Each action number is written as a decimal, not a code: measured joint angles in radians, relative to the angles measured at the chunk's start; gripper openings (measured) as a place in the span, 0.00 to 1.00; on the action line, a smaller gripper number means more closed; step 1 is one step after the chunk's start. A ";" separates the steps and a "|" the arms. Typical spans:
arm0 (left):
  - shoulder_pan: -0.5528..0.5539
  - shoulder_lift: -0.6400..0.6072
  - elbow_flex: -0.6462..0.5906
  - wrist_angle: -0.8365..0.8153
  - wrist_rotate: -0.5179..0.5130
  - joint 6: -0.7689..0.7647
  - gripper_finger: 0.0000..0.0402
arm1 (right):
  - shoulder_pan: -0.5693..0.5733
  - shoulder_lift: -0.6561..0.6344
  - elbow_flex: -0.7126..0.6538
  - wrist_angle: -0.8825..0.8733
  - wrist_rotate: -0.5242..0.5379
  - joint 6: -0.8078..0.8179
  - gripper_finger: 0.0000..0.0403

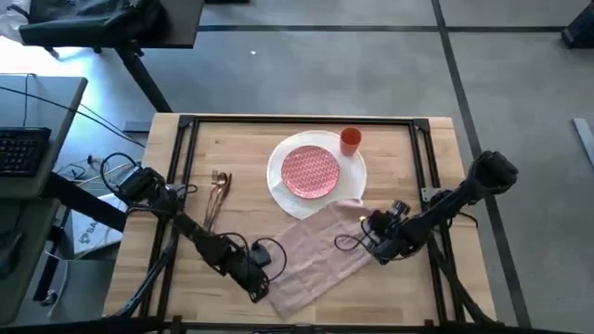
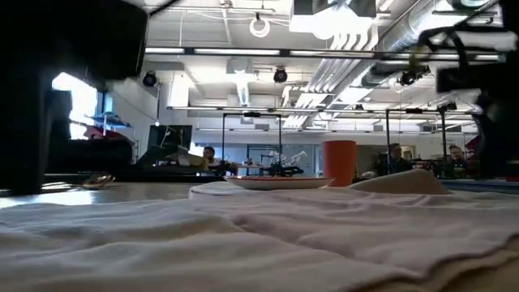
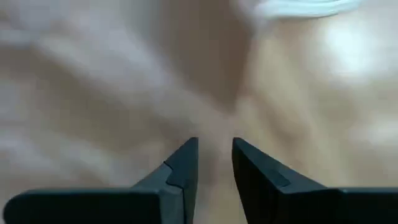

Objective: Set table place
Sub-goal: Fold the napkin

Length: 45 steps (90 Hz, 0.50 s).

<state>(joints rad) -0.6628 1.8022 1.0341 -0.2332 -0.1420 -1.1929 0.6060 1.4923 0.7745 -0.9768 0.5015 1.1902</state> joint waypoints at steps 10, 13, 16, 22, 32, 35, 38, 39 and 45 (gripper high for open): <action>-0.019 -0.001 0.055 -0.023 -0.055 0.079 0.00 | 0.009 -0.015 0.105 -0.066 0.052 0.009 0.19; -0.023 -0.001 0.069 -0.033 -0.066 0.107 0.00 | 0.017 -0.015 0.140 -0.029 0.072 -0.002 0.19; -0.028 -0.001 0.079 -0.038 -0.073 0.139 0.00 | 0.027 -0.015 0.170 0.022 0.090 -0.028 0.19; -0.039 -0.001 0.090 -0.044 -0.072 0.220 0.00 | 0.049 -0.003 0.219 0.171 0.101 -0.116 0.19; -0.068 -0.001 0.094 -0.052 -0.047 0.396 0.00 | 0.083 0.042 0.278 0.444 0.104 -0.263 0.19; -0.082 -0.001 0.094 -0.057 -0.046 0.461 0.00 | 0.095 0.062 0.295 0.516 0.110 -0.297 0.19; -0.097 -0.001 0.094 -0.064 -0.046 0.523 0.00 | 0.105 0.085 0.310 0.577 0.112 -0.326 0.19; -0.103 -0.001 0.094 -0.066 -0.046 0.542 0.01 | 0.108 0.093 0.316 0.595 0.112 -0.335 0.19; -0.129 -0.001 0.094 -0.084 -0.048 0.609 0.03 | 0.124 0.143 0.349 0.680 0.111 -0.383 0.19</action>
<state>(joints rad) -0.7918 1.8008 1.1282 -0.3174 -0.1896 -0.5841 0.7305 1.6354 1.1233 -0.2965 0.6125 0.8075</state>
